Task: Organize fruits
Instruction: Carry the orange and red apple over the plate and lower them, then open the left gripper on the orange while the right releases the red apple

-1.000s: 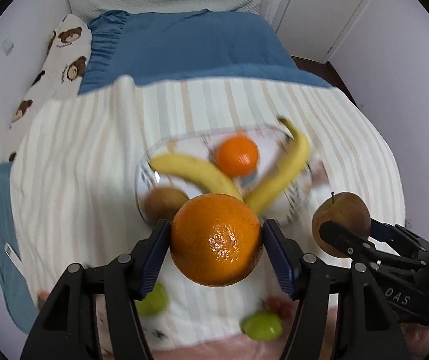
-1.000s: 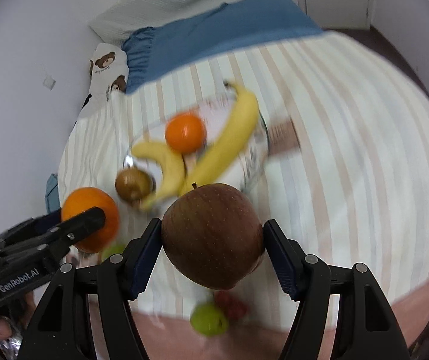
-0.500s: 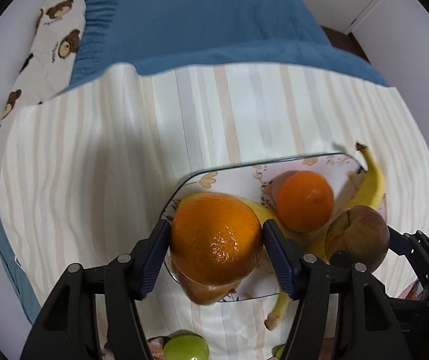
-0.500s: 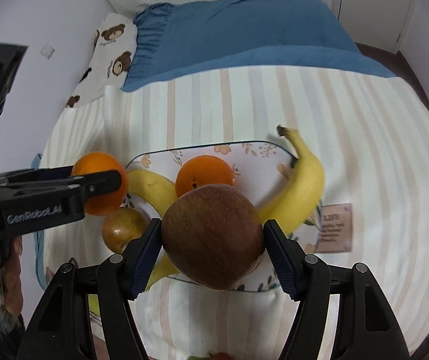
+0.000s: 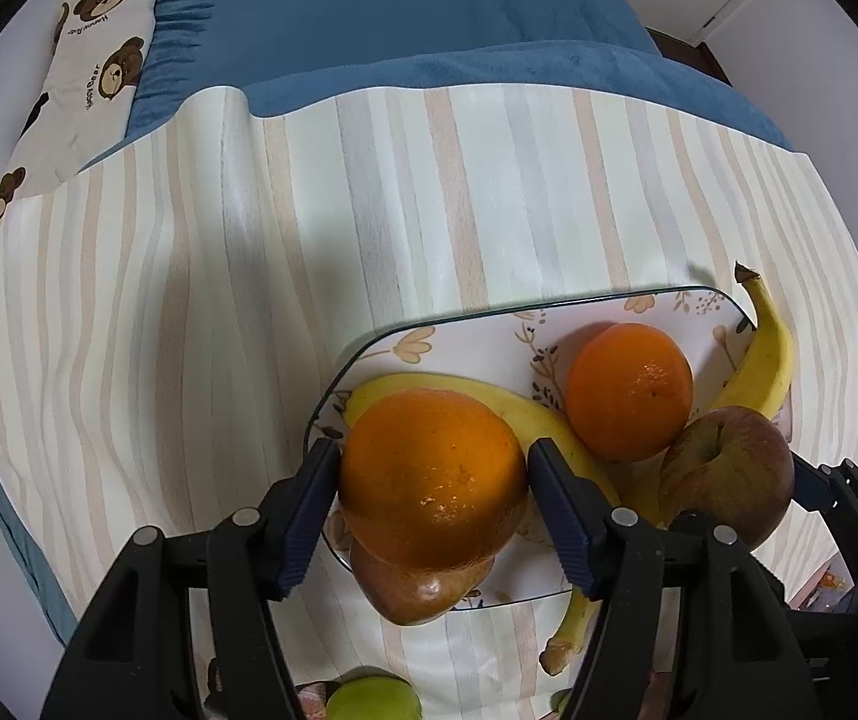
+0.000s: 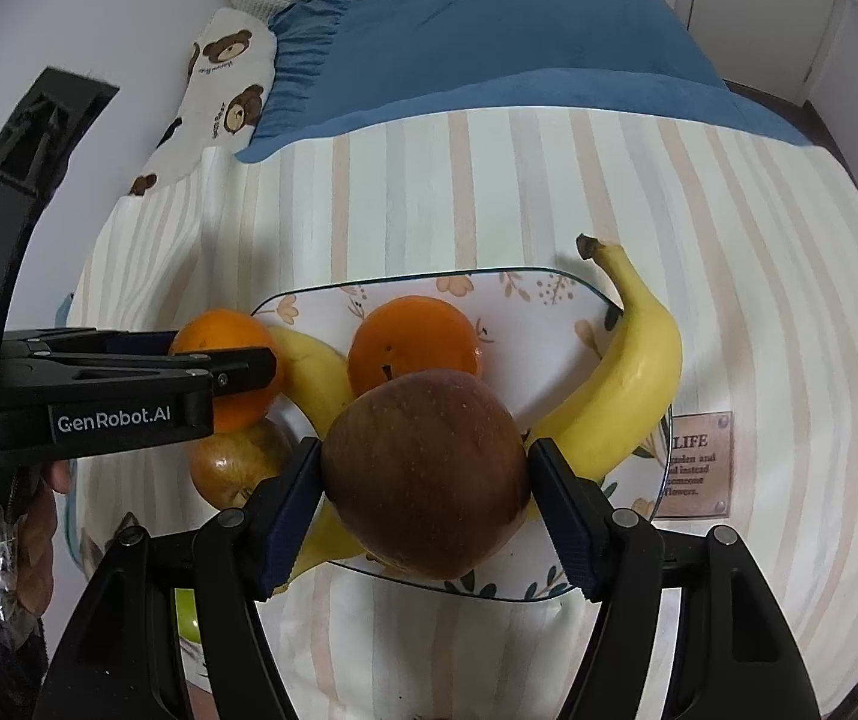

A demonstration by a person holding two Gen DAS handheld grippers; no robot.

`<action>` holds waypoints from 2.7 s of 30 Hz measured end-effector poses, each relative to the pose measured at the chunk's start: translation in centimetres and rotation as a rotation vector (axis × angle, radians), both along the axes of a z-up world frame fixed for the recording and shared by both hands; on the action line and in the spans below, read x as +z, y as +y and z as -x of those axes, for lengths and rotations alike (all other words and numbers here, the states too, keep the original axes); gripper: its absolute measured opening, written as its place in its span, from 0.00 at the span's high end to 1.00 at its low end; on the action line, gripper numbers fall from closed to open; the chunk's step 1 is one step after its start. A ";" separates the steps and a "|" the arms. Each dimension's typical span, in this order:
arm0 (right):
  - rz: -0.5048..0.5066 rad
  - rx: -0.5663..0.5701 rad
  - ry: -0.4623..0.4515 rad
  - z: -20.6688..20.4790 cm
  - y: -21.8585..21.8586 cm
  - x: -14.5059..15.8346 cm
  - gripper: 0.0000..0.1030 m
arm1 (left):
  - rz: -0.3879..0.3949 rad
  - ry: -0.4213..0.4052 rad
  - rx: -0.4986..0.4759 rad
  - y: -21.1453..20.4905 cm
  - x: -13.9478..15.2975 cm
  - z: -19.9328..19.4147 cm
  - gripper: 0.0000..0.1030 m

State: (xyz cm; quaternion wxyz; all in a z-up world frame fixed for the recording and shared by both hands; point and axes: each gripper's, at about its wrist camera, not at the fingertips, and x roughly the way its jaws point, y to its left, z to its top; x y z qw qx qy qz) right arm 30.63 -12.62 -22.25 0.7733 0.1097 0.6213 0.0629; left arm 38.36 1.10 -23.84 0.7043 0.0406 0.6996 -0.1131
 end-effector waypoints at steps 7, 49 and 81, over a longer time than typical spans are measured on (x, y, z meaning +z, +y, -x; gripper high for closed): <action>-0.040 -0.050 0.012 0.2 -0.5 -0.4 0.28 | -0.022 0.012 0.007 -0.3 -0.6 -0.1 0.38; 0.112 0.011 0.046 -7.2 -1.5 -1.6 0.30 | -0.005 0.004 0.053 0.2 -2.4 -0.5 0.02; 0.108 -0.022 0.016 -6.1 -3.3 1.1 0.08 | 0.058 -0.088 0.063 2.0 1.8 0.4 0.01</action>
